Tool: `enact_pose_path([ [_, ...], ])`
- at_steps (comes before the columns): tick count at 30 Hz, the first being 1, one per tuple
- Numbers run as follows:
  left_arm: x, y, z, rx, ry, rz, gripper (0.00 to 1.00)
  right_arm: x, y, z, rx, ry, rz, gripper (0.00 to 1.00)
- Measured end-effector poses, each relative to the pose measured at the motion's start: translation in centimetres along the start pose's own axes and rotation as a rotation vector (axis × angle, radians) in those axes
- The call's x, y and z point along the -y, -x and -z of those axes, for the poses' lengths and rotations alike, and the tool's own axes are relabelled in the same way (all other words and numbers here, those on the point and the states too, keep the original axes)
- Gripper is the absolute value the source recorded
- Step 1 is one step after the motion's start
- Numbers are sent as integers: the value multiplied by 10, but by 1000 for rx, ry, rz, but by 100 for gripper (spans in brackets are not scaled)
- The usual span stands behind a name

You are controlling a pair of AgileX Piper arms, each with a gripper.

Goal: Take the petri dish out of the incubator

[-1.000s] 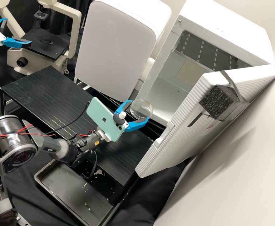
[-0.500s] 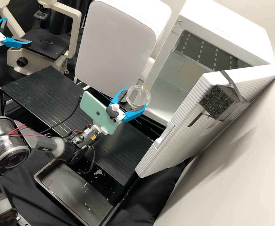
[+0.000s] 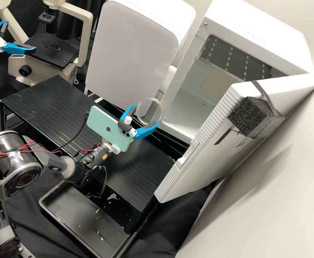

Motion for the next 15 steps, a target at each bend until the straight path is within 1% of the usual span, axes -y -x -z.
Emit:
enact_pose_path([
  [2,0,0,0,0,0,0,100,3,1,-2,15,1,17,0],
  [4,0,0,0,0,0,0,100,5,1,-2,19,17,31,0],
  [7,0,0,0,0,0,0,100,8,1,1,-4,26,54,0],
  [8,0,0,0,0,0,0,100,11,3,2,-14,33,70,0],
  [9,0,0,0,0,0,0,100,12,6,1,-30,50,88,0],
  [10,0,0,0,0,0,0,100,14,13,-2,-63,83,127,0],
  [12,0,0,0,0,0,0,100,9,32,-17,-73,111,169,0],
  [13,0,0,0,0,0,0,100,5,41,-24,-64,116,189,0],
  [15,0,0,0,0,0,0,100,-5,62,-40,-13,110,213,0],
])
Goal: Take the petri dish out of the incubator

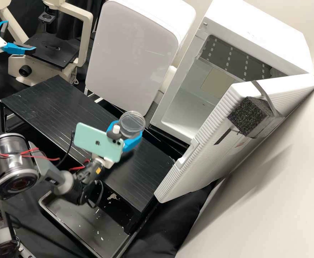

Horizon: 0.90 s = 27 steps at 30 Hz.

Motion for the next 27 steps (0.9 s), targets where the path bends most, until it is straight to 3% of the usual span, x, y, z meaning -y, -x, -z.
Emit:
enact_pose_path([
  [4,0,0,0,0,0,0,100,-12,26,-10,62,-59,-14,0],
  [11,0,0,0,0,0,0,100,-17,44,17,-14,-28,-33,0],
  [19,0,0,0,0,0,0,100,-9,13,38,-114,-57,-25,0],
  [22,0,0,0,0,0,0,100,-6,-2,42,-114,-59,-7,0],
  [27,0,0,0,0,0,0,100,-9,-20,37,-46,-71,-10,0],
])
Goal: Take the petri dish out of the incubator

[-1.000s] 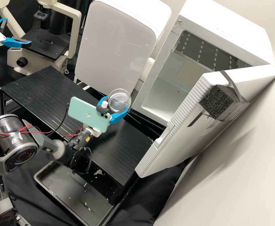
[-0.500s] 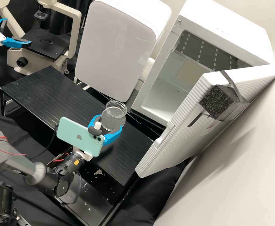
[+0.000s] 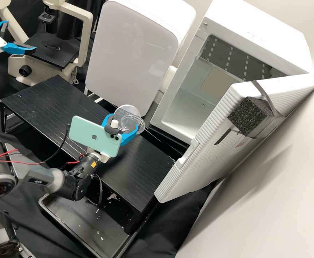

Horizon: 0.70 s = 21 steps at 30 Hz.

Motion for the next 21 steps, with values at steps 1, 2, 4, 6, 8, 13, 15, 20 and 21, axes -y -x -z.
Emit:
enact_pose_path([
  [1,0,0,0,0,0,0,100,-1,-1,-2,12,-2,-4,0],
  [2,0,0,0,0,0,0,100,-2,-2,-3,22,-6,-9,0],
  [4,0,0,0,0,0,0,100,-6,-3,-7,37,-10,-24,0],
  [6,0,0,0,0,0,0,100,-8,-2,-10,53,-13,-38,0],
  [8,0,0,0,0,0,0,100,-11,-2,-12,59,-15,-49,0],
  [13,0,0,0,0,0,0,100,-18,-23,-24,58,-17,-53,0],
  [15,0,0,0,0,0,0,100,-19,-34,-29,55,-22,-53,0],
  [20,0,0,0,0,0,0,100,-17,-53,-30,37,-22,-35,0],
  [21,0,0,0,0,0,0,100,-16,-56,-28,31,-23,-31,0],
])
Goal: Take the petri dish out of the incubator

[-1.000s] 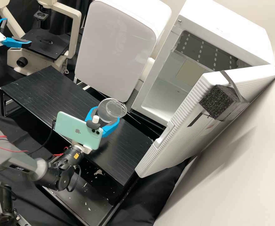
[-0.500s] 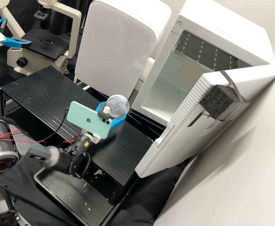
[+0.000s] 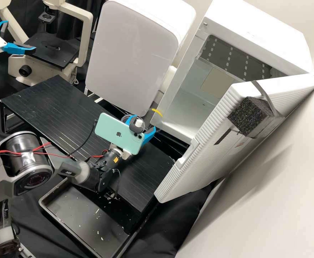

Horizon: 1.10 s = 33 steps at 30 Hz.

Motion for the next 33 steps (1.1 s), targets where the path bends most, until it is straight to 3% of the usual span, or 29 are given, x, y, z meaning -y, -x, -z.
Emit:
enact_pose_path([
  [17,0,0,0,0,0,0,100,-2,9,13,-25,4,-9,0],
  [18,0,0,0,0,0,0,100,-1,10,14,-26,2,-8,100],
  [24,0,0,0,0,0,0,100,-4,19,13,-20,4,-25,100],
  [27,0,0,0,0,0,0,100,-5,25,12,-26,-16,-34,100],
  [33,0,0,0,0,0,0,100,-4,40,15,-82,-27,-47,100],
])
